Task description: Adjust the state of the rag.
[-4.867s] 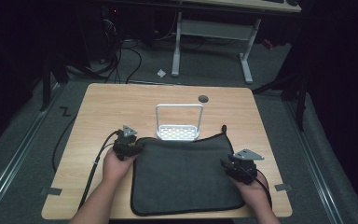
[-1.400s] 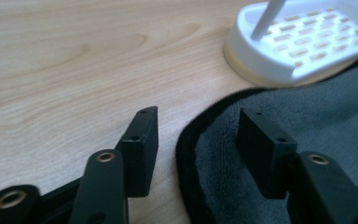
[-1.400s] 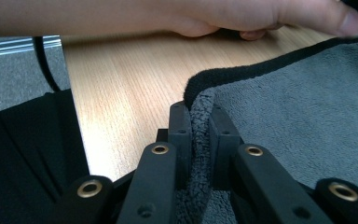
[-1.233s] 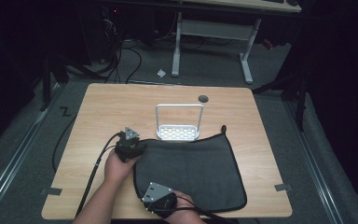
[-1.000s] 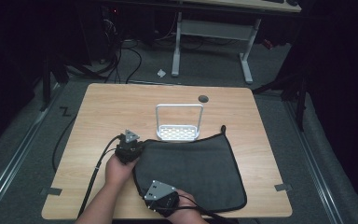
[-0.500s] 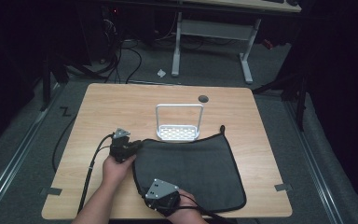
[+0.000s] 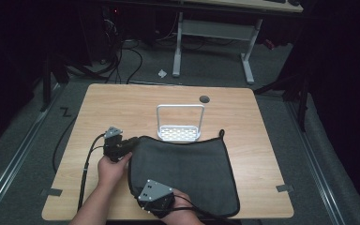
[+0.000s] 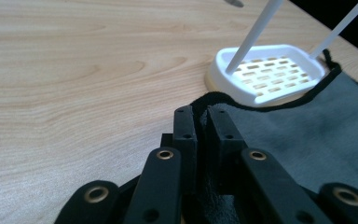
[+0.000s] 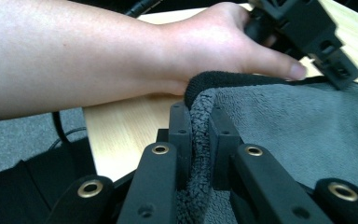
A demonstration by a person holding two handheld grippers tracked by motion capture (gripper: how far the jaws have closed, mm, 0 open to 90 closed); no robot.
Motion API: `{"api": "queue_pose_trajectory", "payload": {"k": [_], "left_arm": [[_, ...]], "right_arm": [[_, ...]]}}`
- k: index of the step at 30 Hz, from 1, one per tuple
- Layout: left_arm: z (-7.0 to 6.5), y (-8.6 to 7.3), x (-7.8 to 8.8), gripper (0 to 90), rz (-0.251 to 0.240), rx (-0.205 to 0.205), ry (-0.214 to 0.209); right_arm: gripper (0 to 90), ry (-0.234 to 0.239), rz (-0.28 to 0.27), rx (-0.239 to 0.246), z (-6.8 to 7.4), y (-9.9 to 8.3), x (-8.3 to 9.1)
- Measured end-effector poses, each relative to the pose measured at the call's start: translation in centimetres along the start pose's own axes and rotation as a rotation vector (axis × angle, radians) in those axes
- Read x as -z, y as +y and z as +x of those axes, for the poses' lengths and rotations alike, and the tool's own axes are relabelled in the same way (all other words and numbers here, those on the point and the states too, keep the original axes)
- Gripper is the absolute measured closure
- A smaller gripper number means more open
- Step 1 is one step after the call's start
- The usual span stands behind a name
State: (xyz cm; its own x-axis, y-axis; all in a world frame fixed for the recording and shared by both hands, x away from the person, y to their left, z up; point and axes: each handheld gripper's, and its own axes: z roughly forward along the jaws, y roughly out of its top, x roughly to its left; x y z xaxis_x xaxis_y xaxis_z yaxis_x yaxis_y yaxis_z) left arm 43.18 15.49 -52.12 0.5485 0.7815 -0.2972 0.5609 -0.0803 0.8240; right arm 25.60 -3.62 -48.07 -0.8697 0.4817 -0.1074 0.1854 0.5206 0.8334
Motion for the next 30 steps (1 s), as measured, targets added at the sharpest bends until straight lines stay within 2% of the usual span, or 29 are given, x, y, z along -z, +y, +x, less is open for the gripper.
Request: {"api": "queue_pose_trajectory", "payload": {"k": [4, 9, 14, 17, 19, 22, 24, 26, 28, 30], "left_arm": [[0.0, 0.1, 1.1, 82.8, -0.020, -0.015, 0.001], [1.2, 0.2, 2.9, 83.2, -0.028, 0.008, 0.012], [2.6, 0.8, 5.9, 83.2, -0.047, 0.035, 0.034], [3.0, 1.2, 7.6, 83.3, -0.062, 0.066, 0.055], [2.8, 1.5, 7.9, 83.4, -0.061, 0.071, 0.058], [1.9, 2.1, 7.4, 83.4, -0.044, 0.042, 0.060], [1.3, 2.3, 6.5, 83.3, -0.042, 0.038, 0.051], [0.3, 2.5, 5.2, 83.3, -0.031, 0.040, 0.038], [-1.0, 2.7, 3.8, 83.3, -0.020, 0.022, 0.035], [-2.2, 2.8, 2.3, 83.3, -0.011, 0.017, 0.031]], "right_arm": [[83.1, 0.022, -0.013, 0.020, 0.8, 0.7, -0.5], [83.3, 0.047, -0.029, 0.032, 1.5, 1.6, -1.3], [83.3, 0.087, -0.048, 0.049, 2.5, 3.0, -2.4], [83.3, 0.100, -0.068, 0.068, 3.4, 4.1, -2.8], [83.3, 0.092, -0.082, 0.083, 3.8, 4.6, -2.9], [83.3, 0.076, -0.096, 0.080, 3.6, 4.5, -2.4], [83.2, 0.059, -0.094, 0.072, 3.2, 3.9, -1.7], [83.0, 0.041, -0.085, 0.067, 2.5, 3.1, -1.0], [83.1, 0.016, -0.081, 0.064, 1.6, 2.1, 0.0], [83.1, -0.010, -0.070, 0.038, 0.6, 1.0, 1.1]]}}
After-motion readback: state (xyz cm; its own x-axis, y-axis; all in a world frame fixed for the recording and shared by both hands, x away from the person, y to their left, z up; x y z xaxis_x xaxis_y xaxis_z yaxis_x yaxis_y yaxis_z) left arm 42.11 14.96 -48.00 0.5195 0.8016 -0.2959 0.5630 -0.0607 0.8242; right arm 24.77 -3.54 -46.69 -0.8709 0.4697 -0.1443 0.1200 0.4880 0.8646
